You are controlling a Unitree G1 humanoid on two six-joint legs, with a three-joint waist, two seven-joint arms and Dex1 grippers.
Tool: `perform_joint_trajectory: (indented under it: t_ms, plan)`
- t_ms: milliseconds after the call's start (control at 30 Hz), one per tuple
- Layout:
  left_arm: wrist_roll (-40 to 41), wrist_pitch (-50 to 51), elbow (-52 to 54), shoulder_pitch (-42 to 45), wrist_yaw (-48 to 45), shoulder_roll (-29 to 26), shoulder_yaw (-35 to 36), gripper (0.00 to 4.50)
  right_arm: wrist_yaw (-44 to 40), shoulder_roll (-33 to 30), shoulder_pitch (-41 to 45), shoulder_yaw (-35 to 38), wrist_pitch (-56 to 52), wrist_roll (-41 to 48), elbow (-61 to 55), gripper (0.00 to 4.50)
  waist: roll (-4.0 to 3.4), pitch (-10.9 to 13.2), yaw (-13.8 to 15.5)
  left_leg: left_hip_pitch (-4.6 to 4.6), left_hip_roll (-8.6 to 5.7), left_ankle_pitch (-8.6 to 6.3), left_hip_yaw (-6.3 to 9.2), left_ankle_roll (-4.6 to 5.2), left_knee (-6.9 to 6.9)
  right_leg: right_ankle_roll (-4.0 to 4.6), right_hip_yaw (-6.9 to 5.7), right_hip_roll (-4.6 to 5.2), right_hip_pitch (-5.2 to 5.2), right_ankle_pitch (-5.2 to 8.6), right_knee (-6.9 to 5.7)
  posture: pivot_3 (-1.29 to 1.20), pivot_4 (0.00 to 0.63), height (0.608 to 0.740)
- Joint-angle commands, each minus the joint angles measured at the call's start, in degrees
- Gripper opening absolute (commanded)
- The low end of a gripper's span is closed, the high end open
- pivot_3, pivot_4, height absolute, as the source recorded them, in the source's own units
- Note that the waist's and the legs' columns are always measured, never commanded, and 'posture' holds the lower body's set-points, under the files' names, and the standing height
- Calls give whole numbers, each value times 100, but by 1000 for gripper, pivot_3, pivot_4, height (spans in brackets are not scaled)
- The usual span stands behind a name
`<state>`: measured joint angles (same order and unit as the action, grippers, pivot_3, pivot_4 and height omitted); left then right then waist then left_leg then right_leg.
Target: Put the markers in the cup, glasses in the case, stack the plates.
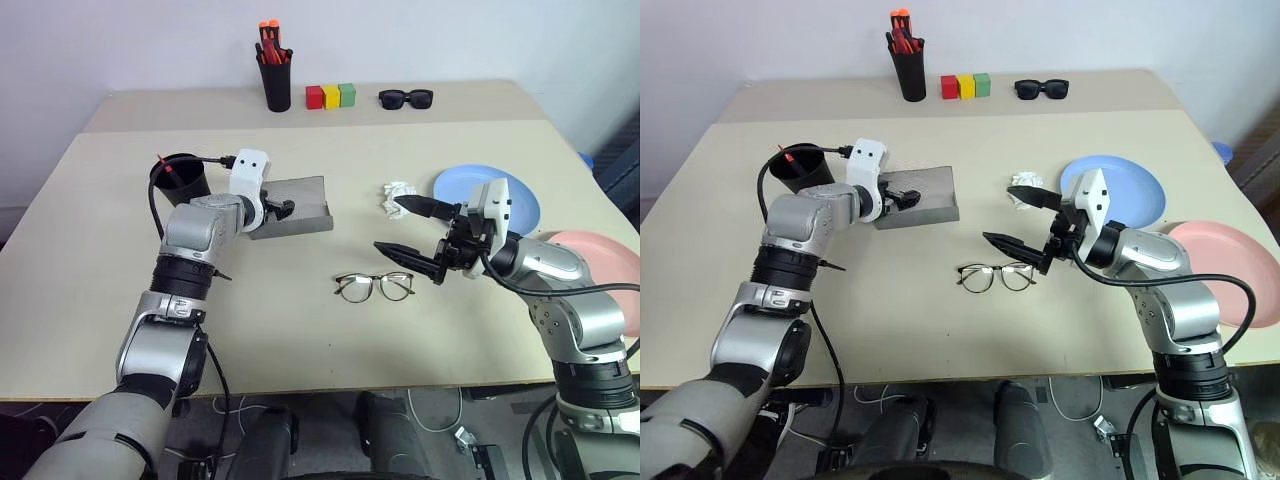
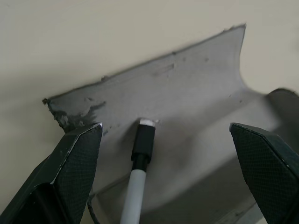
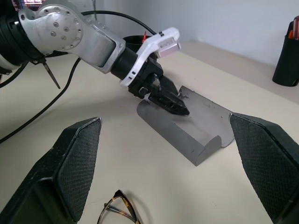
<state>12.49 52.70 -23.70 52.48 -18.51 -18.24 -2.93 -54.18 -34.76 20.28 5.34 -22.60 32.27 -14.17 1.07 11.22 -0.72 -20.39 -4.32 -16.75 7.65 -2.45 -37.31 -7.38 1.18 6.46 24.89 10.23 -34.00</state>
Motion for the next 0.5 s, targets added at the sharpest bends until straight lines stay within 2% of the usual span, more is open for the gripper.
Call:
perform_joint_trajectory:
  t_ms: [33,67,167,400,500]
  plan:
    - [-124,78,-14,196,-114,-98,-50,4468,23,11,-2,103,126,48,-158,4500,0,0,0,-1,0,0,0,0,0,0,0,0,0,0,0,0,150,740]
    - [-140,109,-12,202,-194,-116,-101,4468,30,12,-9,104,124,50,-169,4500,0,0,0,0,0,0,0,0,0,0,0,0,0,0,0,0,150,740]
    - [-210,109,-37,198,-323,-124,-194,3562,51,19,-22,99,132,46,-184,4500,0,0,2,0,0,0,1,-1,0,0,0,0,0,0,0,0,150,740]
    - [-265,97,-100,202,-343,-97,-128,105,57,-3,-48,115,156,41,-185,4500,0,0,7,0,0,0,1,-1,0,0,0,1,0,0,-1,0,150,740]
    - [-258,111,-41,169,-350,-103,-117,10,38,-24,-70,124,191,21,-156,4500,0,0,6,-1,-1,0,1,-1,-2,0,0,2,0,0,0,0,150,740]
